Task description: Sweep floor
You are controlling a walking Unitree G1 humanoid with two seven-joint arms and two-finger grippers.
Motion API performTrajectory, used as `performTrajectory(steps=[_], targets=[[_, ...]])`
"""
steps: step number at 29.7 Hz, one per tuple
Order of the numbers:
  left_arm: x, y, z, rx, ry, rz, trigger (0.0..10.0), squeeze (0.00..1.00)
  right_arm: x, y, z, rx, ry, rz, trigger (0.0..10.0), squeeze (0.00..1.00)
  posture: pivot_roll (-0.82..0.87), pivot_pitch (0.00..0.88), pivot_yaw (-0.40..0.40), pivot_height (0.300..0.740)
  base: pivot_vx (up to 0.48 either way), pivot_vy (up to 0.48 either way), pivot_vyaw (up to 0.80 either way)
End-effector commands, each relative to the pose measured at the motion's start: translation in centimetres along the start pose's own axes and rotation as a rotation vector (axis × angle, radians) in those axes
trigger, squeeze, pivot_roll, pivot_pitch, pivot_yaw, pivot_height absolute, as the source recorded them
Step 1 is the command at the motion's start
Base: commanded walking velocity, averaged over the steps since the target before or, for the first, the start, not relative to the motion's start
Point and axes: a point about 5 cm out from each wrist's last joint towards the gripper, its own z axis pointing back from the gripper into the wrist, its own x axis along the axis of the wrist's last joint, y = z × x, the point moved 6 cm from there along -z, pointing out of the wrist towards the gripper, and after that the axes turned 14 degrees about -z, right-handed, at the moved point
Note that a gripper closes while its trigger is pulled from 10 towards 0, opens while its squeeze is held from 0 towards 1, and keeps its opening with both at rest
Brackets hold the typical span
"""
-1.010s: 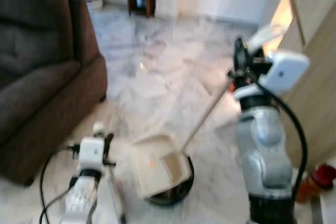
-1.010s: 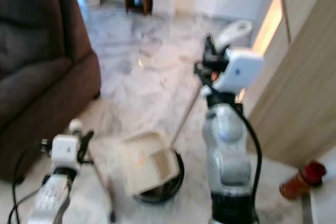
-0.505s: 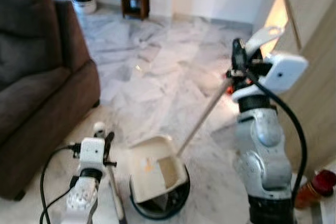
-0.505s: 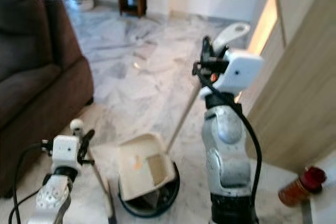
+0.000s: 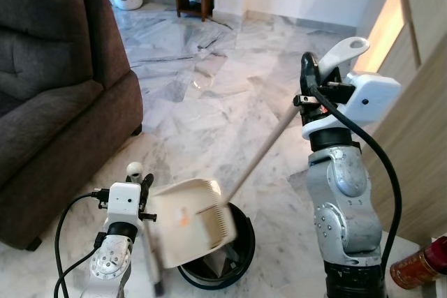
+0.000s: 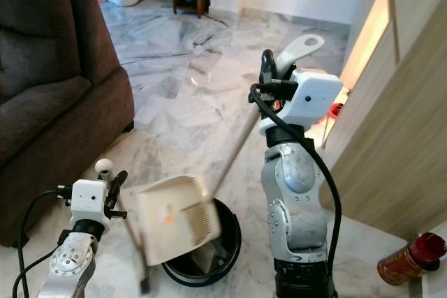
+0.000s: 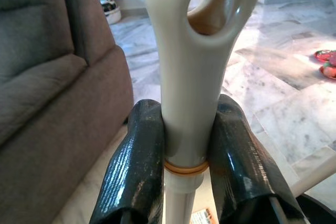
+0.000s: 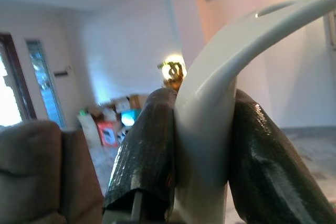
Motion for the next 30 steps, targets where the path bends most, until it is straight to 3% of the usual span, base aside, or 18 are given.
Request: performTrajectory(steps=[1,16,30], targets=[[0.9,0.3,-0.2,0.007,-0.039,-0.010,10.0,0.00,2.4,2.0,-0.1,0.075,-0.107,0.032,10.0,0.00,0.16,0.038,0.025,0.740,0.000,0.000,0.00],[1.0,-0.2,0.0,-0.018,-0.048,-0.023,10.0,0.00,3.3,4.7,0.3,0.168,-0.181,0.085,10.0,0.00,0.16,0.014,0.027,0.740,0.000,0.000,0.00],[1.1,-0.1,0.0,-0.014,-0.051,-0.023,10.0,0.00,3.5,8.9,1.6,0.353,-0.240,0.167,10.0,0.00,0.16,0.027,0.025,0.740,0.000,0.000,0.00]])
